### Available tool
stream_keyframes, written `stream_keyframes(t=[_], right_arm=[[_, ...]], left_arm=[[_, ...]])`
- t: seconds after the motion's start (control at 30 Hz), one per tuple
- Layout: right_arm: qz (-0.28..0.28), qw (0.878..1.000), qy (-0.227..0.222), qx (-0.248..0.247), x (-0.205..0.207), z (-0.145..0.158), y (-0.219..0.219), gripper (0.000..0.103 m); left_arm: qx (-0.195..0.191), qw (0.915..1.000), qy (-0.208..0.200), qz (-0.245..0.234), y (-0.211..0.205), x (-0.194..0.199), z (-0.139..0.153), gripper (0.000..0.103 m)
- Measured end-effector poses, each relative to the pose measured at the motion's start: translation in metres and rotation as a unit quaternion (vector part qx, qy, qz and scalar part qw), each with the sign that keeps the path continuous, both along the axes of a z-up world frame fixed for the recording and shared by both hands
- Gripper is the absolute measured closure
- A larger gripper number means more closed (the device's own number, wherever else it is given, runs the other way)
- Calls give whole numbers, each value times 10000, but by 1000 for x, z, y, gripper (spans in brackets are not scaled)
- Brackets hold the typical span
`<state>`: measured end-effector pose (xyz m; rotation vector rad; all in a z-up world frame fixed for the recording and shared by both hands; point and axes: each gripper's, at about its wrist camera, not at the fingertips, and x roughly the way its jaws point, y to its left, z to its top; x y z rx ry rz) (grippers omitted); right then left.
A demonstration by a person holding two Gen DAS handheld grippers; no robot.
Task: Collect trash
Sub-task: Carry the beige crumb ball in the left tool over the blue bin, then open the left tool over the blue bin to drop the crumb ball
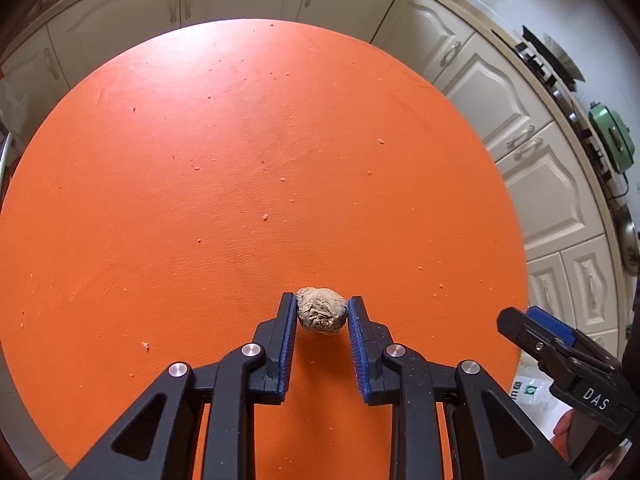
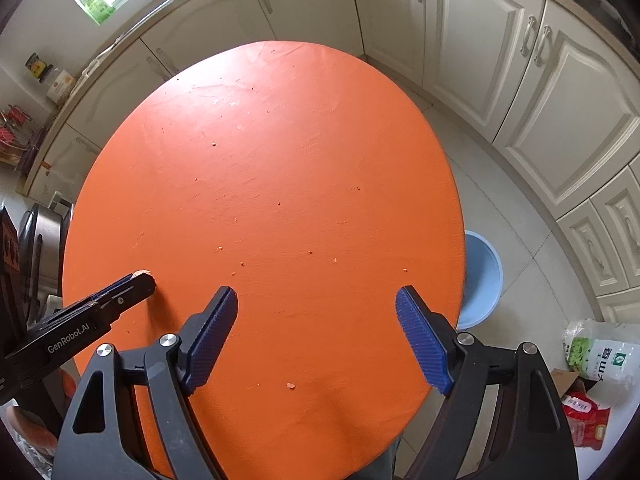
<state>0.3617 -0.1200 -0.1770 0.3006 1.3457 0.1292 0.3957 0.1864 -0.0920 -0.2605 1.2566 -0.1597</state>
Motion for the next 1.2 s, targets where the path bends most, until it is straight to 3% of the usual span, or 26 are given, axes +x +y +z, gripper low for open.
stream_keyframes(t=[0.27, 0.5, 0.7, 0.9, 1.2], right_arm=[[-124, 9999, -42, 78, -11, 2, -16, 20], [-560, 9984, -102, 60, -25, 7, -61, 20], [-1050, 9943, -133, -110, -39, 11, -116, 20], [-1852, 9826, -107, -92, -66, 6, -189, 20], [-2793, 9598, 213, -165, -102, -17, -278, 20]], left_arm=[[285, 9982, -282, -438, -50, 0, 19, 82], [604, 9907, -513, -1109, -119, -9, 34, 82], [799, 9768, -707, -1858, -199, -15, 45, 82], [869, 9597, -846, -2537, -279, -16, 44, 82], [908, 9368, -660, -3314, -387, 15, 6, 82]])
